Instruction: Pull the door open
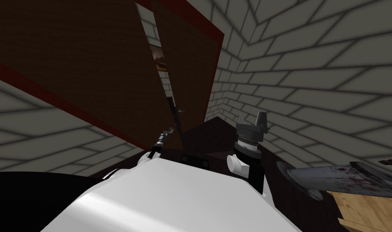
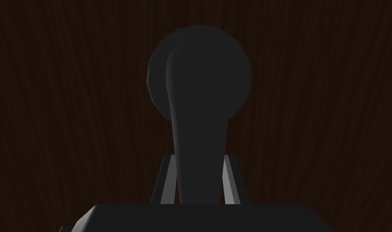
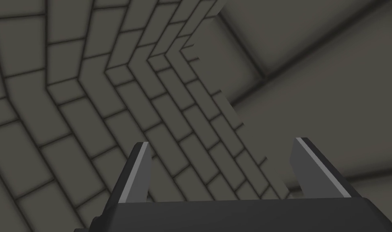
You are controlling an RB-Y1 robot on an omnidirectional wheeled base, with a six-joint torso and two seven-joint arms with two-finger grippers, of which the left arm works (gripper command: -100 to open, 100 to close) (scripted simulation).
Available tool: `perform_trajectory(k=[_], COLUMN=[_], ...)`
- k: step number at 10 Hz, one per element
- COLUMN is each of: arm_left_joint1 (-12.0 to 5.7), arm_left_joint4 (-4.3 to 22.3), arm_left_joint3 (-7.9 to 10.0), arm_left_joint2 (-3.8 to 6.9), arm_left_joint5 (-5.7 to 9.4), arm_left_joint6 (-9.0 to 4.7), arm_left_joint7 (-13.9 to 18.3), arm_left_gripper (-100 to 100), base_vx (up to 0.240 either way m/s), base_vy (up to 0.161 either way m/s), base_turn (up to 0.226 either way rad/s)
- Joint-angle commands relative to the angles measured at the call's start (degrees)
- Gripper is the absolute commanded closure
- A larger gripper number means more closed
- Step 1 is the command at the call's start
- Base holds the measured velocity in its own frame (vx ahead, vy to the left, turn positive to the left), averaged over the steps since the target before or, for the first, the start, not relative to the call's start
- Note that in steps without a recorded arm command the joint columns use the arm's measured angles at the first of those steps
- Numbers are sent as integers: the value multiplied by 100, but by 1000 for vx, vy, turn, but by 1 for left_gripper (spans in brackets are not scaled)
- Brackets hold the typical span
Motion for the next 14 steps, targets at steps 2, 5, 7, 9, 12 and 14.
perform_trajectory(k=[2, 5, 7, 9, 12, 14], arm_left_joint1=[-263, -155, -47, 39, 138, 142], arm_left_joint4=[237, 274, 279, 283, 288, 329], arm_left_joint3=[-8, -45, -124, -187, -260, -234], arm_left_joint2=[-74, 38, 123, 189, 267, 315], arm_left_joint5=[-100, -152, -231, -293, -366, -355], arm_left_joint6=[6, -125, -308, -454, -624, -620], arm_left_joint7=[3, 118, 259, 372, 502, 512], arm_left_gripper=[100, 100, 100, 100, 100, 100], base_vx=[-176, -112, -229, -197, -123, -98], base_vy=[36, 15, 43, 46, 24, 43], base_turn=[-52, -60, -136, -93, -63, -54])
